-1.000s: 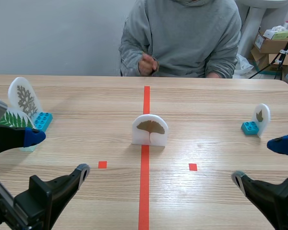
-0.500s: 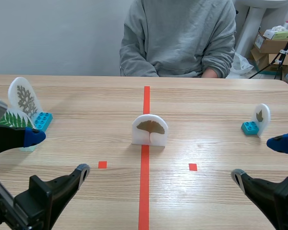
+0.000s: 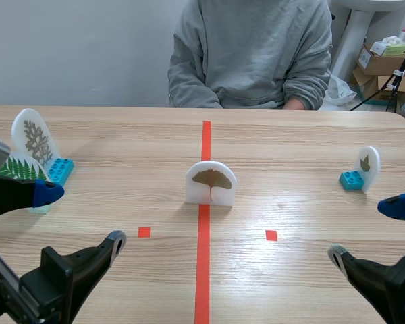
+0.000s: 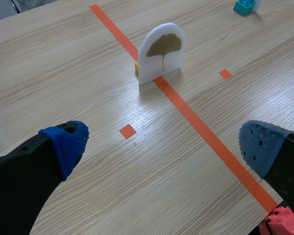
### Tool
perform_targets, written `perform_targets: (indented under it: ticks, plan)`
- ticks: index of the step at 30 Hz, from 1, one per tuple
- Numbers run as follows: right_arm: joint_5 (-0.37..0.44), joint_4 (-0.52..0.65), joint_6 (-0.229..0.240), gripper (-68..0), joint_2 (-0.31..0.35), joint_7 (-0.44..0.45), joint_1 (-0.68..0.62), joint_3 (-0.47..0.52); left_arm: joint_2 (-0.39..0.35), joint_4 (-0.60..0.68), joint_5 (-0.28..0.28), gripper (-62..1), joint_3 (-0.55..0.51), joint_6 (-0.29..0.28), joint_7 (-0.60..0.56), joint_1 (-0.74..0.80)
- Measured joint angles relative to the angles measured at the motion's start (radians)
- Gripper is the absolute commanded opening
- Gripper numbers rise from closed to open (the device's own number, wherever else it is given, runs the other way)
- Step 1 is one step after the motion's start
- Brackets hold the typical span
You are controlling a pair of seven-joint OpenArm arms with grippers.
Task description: Do the leaf sorting experiment
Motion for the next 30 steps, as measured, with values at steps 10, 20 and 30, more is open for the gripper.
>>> perform_targets:
  ticks: [10, 20, 30]
  plan:
    - [-0.102, -0.052, 0.000, -10.2, 0.010, -0.056, 0.162, -0.023, 0.000, 0.000, 0.000, 1.4, 0.000, 0.000, 0.026, 0.000]
    - [-0.101, -0.457, -0.001, -10.1, 0.175, -0.016, 0.647, -0.440, 0.000, -0.002, 0.000, 1.4, 0.000, 0.000, 0.027, 0.000]
    - [-0.102, -0.829, -0.001, -10.1, 0.040, 0.028, 1.092, -0.808, 0.000, -0.002, 0.000, 1.4, 0.000, 0.000, 0.049, 0.000]
